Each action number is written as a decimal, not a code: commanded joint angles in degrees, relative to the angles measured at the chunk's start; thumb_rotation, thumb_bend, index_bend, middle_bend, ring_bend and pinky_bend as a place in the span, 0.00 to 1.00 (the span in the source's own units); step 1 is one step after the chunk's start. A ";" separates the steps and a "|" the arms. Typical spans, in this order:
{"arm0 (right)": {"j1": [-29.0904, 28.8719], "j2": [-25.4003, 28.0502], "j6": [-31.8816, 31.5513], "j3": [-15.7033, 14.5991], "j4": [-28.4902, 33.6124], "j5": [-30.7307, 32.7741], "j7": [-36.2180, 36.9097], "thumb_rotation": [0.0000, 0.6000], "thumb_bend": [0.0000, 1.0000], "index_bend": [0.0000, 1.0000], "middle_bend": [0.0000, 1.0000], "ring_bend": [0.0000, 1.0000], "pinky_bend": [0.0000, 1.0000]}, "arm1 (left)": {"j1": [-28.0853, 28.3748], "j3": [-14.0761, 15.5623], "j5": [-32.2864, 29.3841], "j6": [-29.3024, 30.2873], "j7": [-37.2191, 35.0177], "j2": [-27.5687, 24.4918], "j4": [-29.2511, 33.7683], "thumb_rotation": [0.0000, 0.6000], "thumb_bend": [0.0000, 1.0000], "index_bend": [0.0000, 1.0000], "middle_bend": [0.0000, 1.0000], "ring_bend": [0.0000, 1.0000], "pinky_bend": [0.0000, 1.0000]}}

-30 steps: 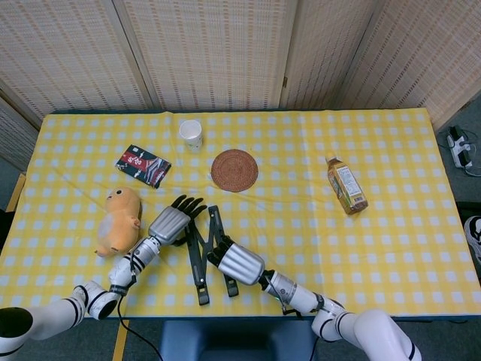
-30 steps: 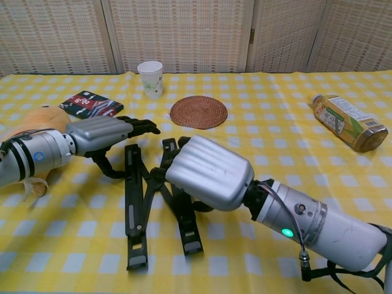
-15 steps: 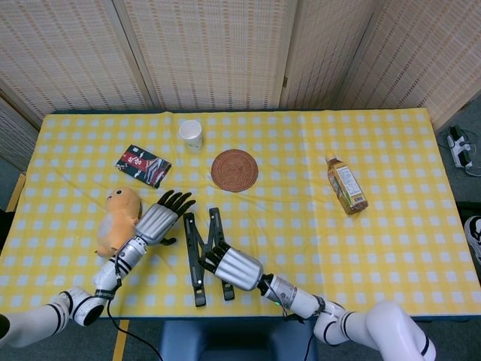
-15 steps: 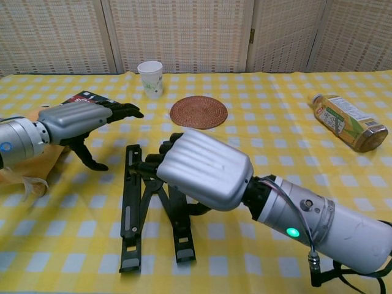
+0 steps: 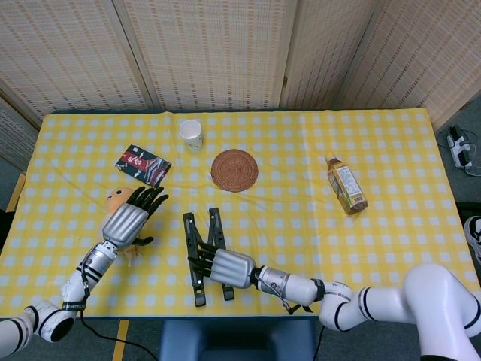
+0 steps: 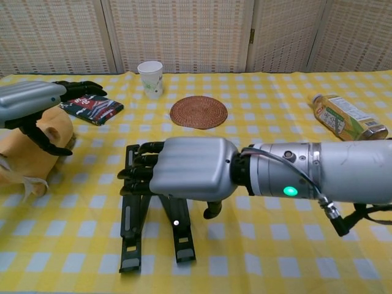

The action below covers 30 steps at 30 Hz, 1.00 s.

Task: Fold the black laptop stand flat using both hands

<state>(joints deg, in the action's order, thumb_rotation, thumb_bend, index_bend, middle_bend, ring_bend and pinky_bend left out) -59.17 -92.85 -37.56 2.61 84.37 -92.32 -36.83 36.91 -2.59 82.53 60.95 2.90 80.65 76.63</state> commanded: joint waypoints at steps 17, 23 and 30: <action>-6.76 -6.24 7.04 0.15 -7.99 3.19 -3.11 1.00 0.15 0.00 0.00 0.00 0.00 | -2.02 0.28 -0.32 -0.05 -4.42 0.48 -3.63 1.00 0.20 0.00 0.00 0.00 0.00; -8.33 -8.17 8.75 1.18 -9.08 5.04 -3.74 1.00 0.15 0.00 0.00 0.01 0.00 | -2.62 0.41 0.13 0.44 -5.07 0.40 -3.98 1.00 0.20 0.00 0.00 0.00 0.00; -10.23 -7.78 11.27 2.49 -7.75 8.93 -6.24 1.00 0.15 0.00 0.00 0.01 0.00 | -3.10 0.61 0.31 0.28 -5.52 0.27 -4.22 1.00 0.20 0.00 0.00 0.00 0.00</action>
<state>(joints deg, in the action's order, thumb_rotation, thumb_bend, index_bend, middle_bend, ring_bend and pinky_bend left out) -68.99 -100.78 -26.76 4.80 76.30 -84.04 -42.53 33.83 -2.00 82.84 61.25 -2.60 80.93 72.43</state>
